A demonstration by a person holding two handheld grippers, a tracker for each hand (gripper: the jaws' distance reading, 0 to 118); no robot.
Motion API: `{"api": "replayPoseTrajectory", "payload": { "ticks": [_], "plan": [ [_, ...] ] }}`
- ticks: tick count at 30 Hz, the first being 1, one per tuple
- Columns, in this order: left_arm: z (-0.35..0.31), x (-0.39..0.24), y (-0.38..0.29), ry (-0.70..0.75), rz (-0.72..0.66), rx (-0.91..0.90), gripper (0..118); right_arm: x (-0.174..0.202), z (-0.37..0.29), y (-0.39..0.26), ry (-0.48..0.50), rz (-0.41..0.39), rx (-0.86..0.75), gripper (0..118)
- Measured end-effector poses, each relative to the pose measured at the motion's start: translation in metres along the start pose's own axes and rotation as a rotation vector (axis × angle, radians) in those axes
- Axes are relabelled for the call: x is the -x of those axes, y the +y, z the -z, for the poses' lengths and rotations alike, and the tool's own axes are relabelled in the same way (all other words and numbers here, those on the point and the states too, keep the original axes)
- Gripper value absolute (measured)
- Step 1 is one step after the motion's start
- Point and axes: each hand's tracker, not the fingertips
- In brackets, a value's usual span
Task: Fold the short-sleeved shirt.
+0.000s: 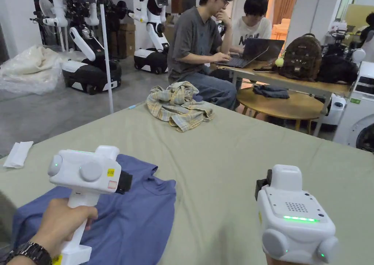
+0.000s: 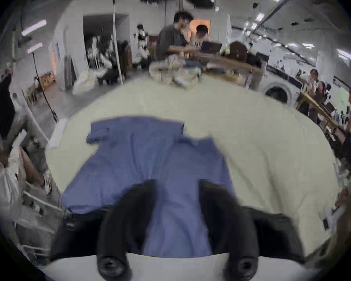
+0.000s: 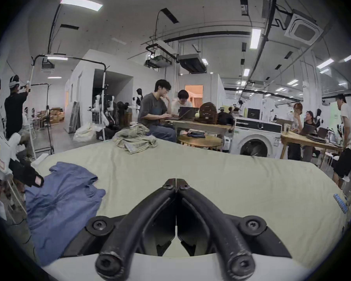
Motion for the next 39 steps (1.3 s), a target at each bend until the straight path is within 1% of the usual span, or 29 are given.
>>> {"api": "replayPoseTrajectory", "payload": {
  "ticks": [1,3,8,10,11,13,14,15,16,18,19,20,21,22,23,24,25,27,29,30,33,34,36,39],
  "plan": [
    [0.004,0.009,-0.001,-0.030,-0.006,0.039,53,0.002,0.002,-0.002,0.007,-0.001,0.012,0],
    [0.013,0.022,-0.002,-0.034,-0.036,0.092,53,0.004,0.004,-0.007,0.015,-0.004,0.023,0],
    [0.039,0.039,-0.006,0.021,-0.098,0.104,53,0.003,0.006,-0.016,0.016,-0.009,0.056,0],
    [0.061,0.043,-0.010,0.026,-0.122,0.178,53,0.000,0.006,-0.019,0.012,-0.012,0.066,0],
    [0.074,0.042,-0.013,0.032,-0.120,0.210,55,-0.002,0.007,-0.020,0.010,-0.014,0.070,0],
    [0.101,0.041,-0.024,-0.008,-0.104,0.309,68,-0.005,0.006,-0.021,0.002,-0.018,0.076,0],
    [0.114,0.038,-0.031,-0.009,-0.090,0.355,73,-0.007,0.006,-0.022,-0.003,-0.018,0.080,0],
    [0.116,0.032,-0.033,0.024,-0.013,0.279,74,-0.010,0.007,-0.022,-0.010,-0.018,0.085,0],
    [0.109,0.026,-0.033,0.045,0.023,0.246,74,-0.011,0.007,-0.023,-0.015,-0.018,0.089,0],
    [0.109,0.021,-0.038,0.074,-0.005,0.242,74,-0.016,0.006,-0.023,-0.020,-0.013,0.093,0],
    [0.108,0.018,-0.041,0.088,-0.002,0.231,67,-0.018,0.005,-0.023,-0.023,-0.011,0.094,0],
    [0.108,0.015,-0.043,0.088,0.018,0.220,57,-0.019,0.006,-0.023,-0.026,-0.012,0.095,0],
    [0.104,0.013,-0.044,0.076,0.035,0.206,40,-0.020,0.006,-0.023,-0.027,-0.014,0.097,0],
    [0.102,0.010,-0.044,0.074,0.043,0.195,3,-0.021,0.006,-0.023,-0.028,-0.017,0.097,0],
    [0.101,0.007,-0.043,0.089,0.065,0.174,0,-0.020,0.007,-0.023,-0.032,-0.020,0.099,0],
    [0.101,0.005,-0.044,0.145,0.106,0.168,0,-0.020,0.007,-0.024,-0.033,-0.020,0.100,0],
    [0.102,0.006,-0.048,0.106,0.071,0.175,0,-0.021,0.007,-0.024,-0.032,-0.018,0.101,0],
    [0.097,0.006,-0.051,0.111,0.083,0.157,0,-0.021,0.008,-0.025,-0.036,-0.018,0.108,0],
    [0.090,0.009,-0.045,0.099,0.069,0.124,0,-0.023,0.009,-0.026,-0.036,-0.007,0.113,0],
    [0.083,0.009,-0.043,0.096,0.045,0.076,0,-0.023,0.008,-0.026,-0.038,-0.002,0.113,0],
    [0.061,0.007,-0.029,0.033,-0.005,-0.017,0,-0.026,0.007,-0.025,-0.033,-0.004,0.109,0],
    [0.053,0.004,-0.023,-0.002,0.003,-0.046,0,-0.027,0.006,-0.024,-0.040,-0.010,0.107,0],
    [0.041,-0.006,-0.012,-0.006,0.030,-0.098,0,-0.031,0.003,-0.022,-0.036,-0.011,0.101,0],
    [0.020,-0.024,0.012,-0.069,0.009,-0.187,0,-0.040,-0.003,-0.019,-0.046,-0.009,0.091,0]
  ]
}}
